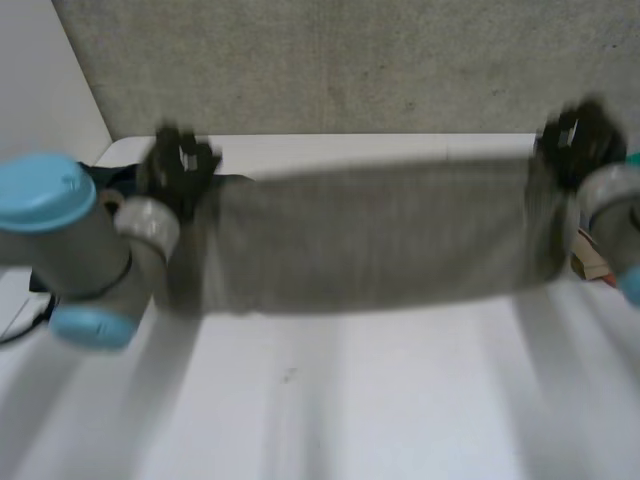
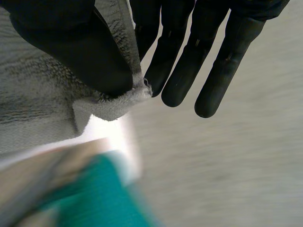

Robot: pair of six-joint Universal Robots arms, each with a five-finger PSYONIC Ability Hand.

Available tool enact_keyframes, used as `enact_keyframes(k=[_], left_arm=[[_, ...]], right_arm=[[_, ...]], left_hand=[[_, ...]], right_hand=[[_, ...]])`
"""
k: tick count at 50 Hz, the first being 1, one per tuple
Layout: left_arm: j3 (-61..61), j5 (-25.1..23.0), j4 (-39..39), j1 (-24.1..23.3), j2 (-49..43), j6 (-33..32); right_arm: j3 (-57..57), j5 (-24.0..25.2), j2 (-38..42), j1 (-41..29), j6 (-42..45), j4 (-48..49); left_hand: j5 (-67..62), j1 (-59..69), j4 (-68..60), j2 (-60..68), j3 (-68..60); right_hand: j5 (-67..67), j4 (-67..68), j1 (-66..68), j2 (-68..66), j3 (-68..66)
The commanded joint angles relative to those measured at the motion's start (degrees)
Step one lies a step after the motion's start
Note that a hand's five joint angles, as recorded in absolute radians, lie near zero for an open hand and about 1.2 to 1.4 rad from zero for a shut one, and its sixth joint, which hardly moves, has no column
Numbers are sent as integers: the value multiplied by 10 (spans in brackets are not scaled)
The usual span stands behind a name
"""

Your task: Fold the laundry.

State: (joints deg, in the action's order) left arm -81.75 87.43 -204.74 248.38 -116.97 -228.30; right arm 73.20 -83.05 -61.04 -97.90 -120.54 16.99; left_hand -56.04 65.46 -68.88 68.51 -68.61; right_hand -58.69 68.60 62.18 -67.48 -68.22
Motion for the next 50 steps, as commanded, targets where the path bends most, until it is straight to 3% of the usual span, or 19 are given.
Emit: enact_keyframes(k=[1,5,12,25,34,38,43,50], left_arm=[[151,4,-194,-2,-2,-17],[144,1,-253,-3,19,13],[88,1,-230,3,28,44],[-119,-7,-226,-4,-6,44],[-243,-2,-216,-41,-20,39],[-282,-2,-169,-40,4,27],[-272,1,-50,-37,47,21],[-232,-2,53,-15,94,56]], right_arm=[[-139,-21,-19,-12,-78,186],[-132,-21,-46,-10,-114,218],[-87,-19,-46,-10,-131,180],[86,6,4,-6,-139,118],[202,15,14,-3,-144,96],[219,16,11,7,-140,82],[222,20,-1,9,-145,48],[229,26,-6,9,-145,41]], left_hand=[[-140,145,-111,115,-114],[-140,145,-111,115,-114],[-140,145,-111,115,-114],[-140,145,-111,115,-114],[-140,145,-111,115,-114],[60,-54,88,-85,86],[322,-316,350,-347,348],[392,-386,420,-416,417]], right_hand=[[-113,114,178,-125,-118],[-113,114,178,-125,-118],[-113,114,178,-125,-118],[-113,114,178,-125,-118],[-113,114,178,-125,-118],[-113,114,178,-125,-118],[-113,114,178,-125,-118],[-113,114,178,-125,-118]])
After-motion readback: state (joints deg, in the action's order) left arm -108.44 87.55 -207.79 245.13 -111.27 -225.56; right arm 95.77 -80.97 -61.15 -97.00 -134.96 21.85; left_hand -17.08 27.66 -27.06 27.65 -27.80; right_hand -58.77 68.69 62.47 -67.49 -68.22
